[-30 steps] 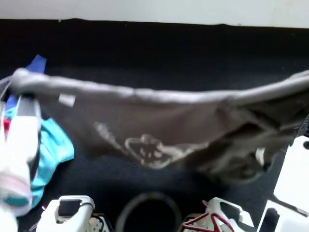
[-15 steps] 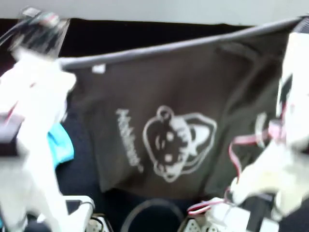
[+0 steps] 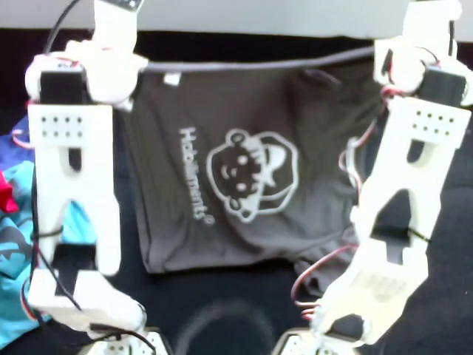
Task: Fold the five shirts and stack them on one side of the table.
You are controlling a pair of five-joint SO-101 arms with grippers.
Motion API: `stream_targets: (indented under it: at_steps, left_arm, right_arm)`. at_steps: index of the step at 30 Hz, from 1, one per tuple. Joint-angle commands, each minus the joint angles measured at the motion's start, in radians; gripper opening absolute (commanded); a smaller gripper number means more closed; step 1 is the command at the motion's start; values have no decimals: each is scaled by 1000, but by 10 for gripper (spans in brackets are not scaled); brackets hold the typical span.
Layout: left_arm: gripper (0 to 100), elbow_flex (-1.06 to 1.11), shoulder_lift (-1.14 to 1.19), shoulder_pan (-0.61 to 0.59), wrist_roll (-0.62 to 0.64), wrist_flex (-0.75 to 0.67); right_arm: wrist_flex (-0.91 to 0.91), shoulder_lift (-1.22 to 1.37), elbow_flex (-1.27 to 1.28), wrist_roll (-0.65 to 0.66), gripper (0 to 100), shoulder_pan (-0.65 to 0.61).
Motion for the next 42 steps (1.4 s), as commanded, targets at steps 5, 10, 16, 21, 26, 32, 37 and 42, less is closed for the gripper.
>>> stream_targets:
  at_steps: [5,10,16,21,26,32,37,42]
  left_arm:
    - [8,-311,265,-8,-41,100]
    - [8,-395,398,-5,-40,87]
    - [8,-602,423,-4,-38,91]
    - [8,-561,490,-4,-38,152]
    - [8,-472,631,-4,-38,213]
    - [8,-463,736,-5,-38,244]
    - [8,-455,641,-8,-40,351]
    - [8,-344,470,-42,-38,356]
  right_arm:
    - [-13,58,-1,-8,6,-21]
    - [-10,124,27,-8,6,-13]
    - [-4,127,-79,-8,6,1]
    - [119,170,-56,-8,6,-16]
    - [232,280,-21,-3,6,-18]
    - [298,367,-51,-8,6,-8]
    - [467,300,-188,-3,6,-15]
    - [464,205,-140,0,6,27]
